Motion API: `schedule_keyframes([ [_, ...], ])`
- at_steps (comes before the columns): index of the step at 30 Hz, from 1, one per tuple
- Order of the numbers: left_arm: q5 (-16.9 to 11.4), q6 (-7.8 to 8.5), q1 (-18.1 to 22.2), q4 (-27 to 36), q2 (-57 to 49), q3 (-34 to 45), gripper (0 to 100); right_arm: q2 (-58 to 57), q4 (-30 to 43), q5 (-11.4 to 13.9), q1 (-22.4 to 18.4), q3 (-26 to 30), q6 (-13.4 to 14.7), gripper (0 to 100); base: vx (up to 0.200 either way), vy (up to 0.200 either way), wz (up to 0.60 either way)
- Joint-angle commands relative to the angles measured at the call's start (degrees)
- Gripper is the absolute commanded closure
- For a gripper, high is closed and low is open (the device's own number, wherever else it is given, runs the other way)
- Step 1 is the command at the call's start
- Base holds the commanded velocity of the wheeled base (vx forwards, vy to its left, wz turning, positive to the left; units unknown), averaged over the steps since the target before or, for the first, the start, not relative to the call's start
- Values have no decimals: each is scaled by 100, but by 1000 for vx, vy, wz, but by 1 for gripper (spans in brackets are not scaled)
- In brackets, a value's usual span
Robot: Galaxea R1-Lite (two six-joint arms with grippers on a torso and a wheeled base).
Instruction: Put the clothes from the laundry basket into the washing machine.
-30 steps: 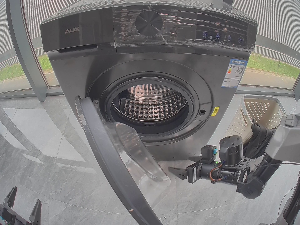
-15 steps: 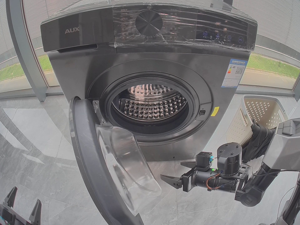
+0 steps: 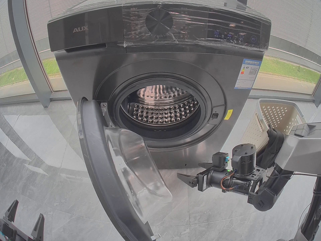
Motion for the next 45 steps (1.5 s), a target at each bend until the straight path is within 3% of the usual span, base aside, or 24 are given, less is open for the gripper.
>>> schedule_keyframes([
  [1,1,1,1,8,-86,101,0,214,-8,-1,-43,-60,-52,0,0,0,0],
  [7,1,1,1,-1,-86,101,0,249,-8,-1,273,-16,-210,0,0,0,0],
  [16,1,1,1,-1,-86,101,0,161,-246,122,976,-16,-175,0,0,0,0],
  [24,1,-8,1,-1,-86,101,0,222,-457,157,704,-315,-148,0,0,0,0],
  [31,1,10,1,8,-86,101,0,477,-237,201,501,-886,-166,0,-171,0,0],
  [45,1,-8,1,-1,-86,101,0,978,537,210,633,-2002,-166,0,0,0,0],
])
